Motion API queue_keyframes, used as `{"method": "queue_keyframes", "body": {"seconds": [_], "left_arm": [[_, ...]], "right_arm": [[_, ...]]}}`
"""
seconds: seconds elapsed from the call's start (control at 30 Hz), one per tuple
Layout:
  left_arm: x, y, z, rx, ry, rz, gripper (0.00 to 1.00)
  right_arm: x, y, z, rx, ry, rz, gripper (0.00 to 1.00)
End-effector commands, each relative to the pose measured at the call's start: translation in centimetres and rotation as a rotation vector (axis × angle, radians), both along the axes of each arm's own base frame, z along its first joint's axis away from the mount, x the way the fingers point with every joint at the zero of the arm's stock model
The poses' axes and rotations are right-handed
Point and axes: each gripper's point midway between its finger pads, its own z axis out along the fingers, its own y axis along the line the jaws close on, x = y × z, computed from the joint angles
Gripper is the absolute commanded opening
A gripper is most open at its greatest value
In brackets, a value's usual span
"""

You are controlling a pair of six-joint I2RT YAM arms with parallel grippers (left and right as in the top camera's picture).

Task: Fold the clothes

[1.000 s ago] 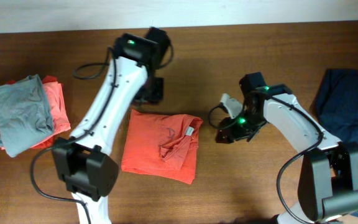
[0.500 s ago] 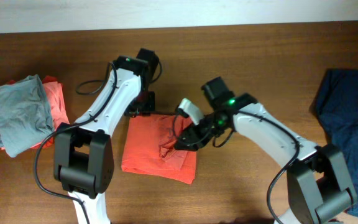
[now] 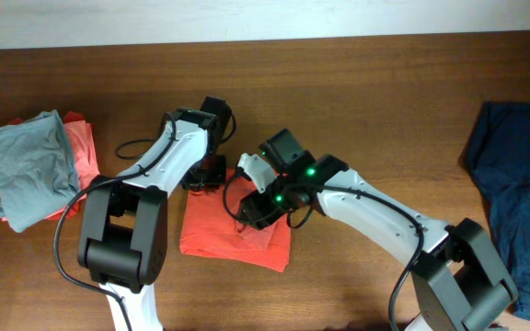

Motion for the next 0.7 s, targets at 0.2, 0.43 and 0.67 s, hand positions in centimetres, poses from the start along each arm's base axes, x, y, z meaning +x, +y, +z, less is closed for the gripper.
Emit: {"method": "queue_keyframes", "body": {"seconds": [0.2, 0.43, 0.67], "left_arm": [[-0.4, 0.3, -0.3, 0.01, 0.014, -0.011, 0.34], [-0.4, 0.3, -0.3, 0.01, 0.014, -0.011, 0.34], [-0.1, 0.2, -0.3, 0.006, 0.001, -0.011, 0.34]], "right_arm": [[-0.5, -0.9, -4.5, -0.152, 0.083, -0.087, 0.52], [-4.1, -4.9, -7.2, -0.364, 0.25, -0.092, 0.52], [-5.7, -9.0, -7.5, -0.565, 0.276, -0.106, 0.52]]}}
